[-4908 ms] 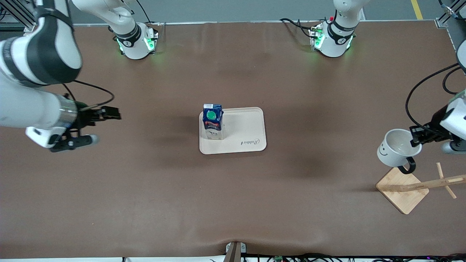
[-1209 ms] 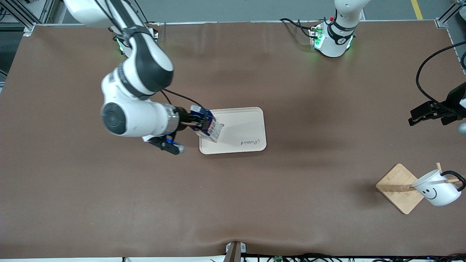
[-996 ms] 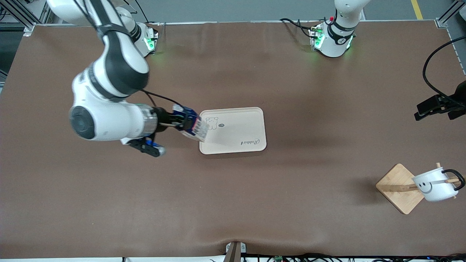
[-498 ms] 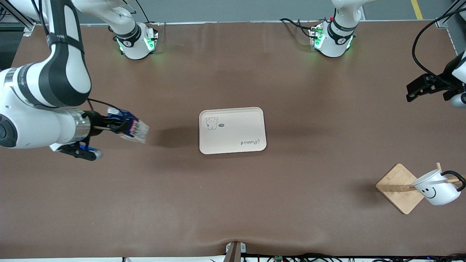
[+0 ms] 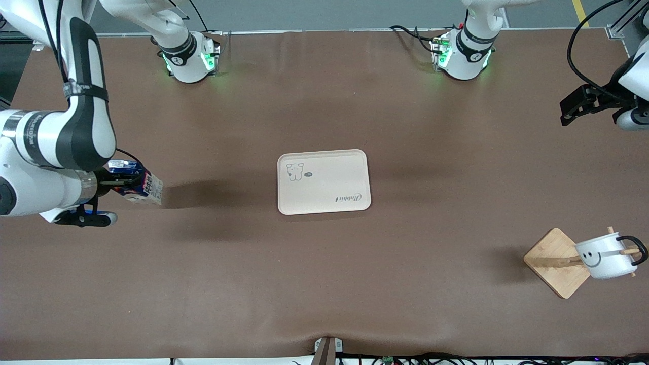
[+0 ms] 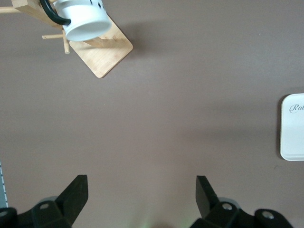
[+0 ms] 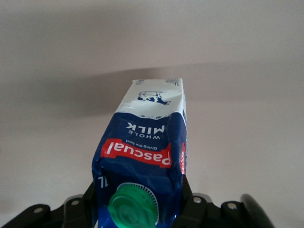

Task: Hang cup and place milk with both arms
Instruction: 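Lift the milk carton off the tray with the right gripper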

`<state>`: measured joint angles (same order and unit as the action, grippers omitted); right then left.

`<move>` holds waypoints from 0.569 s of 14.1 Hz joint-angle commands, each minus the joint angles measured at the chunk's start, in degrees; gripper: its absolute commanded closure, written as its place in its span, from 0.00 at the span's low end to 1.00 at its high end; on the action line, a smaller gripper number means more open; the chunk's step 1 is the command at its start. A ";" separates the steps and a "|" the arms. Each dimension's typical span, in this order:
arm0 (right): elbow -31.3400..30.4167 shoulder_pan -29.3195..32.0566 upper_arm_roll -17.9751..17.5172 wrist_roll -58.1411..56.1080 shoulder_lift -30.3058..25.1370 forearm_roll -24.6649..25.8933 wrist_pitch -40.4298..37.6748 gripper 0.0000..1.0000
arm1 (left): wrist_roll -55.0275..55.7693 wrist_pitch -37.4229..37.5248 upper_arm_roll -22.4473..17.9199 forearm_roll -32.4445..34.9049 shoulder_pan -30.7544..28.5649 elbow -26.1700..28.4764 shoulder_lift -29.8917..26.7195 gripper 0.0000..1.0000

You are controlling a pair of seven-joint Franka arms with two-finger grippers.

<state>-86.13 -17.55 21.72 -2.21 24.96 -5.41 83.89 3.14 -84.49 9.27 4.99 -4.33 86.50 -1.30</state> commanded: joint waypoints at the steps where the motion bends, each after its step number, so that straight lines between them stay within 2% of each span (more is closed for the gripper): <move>1: -5.17 0.93 2.44 -4.02 -3.07 -0.39 1.10 1.00 | -0.50 0.21 -0.83 -1.55 0.38 1.74 -1.43 0.00; 3: -7.72 1.72 6.65 -5.52 -3.16 -5.81 1.27 1.00 | -0.68 0.21 -0.92 -2.08 0.20 1.57 -1.25 0.00; 5: -10.27 2.16 9.82 -12.78 -2.73 -10.22 3.89 1.00 | -0.85 0.21 -0.92 -2.09 -0.07 1.74 -1.52 0.00; 8: -13.26 2.25 11.59 -14.49 -2.72 -10.32 5.84 1.00 | -0.59 -0.06 -0.92 -2.00 -0.15 2.35 -2.39 0.00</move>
<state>-96.01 -14.92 32.77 -15.57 24.23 -14.73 88.51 3.11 -84.43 8.81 3.91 -4.44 87.24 -1.46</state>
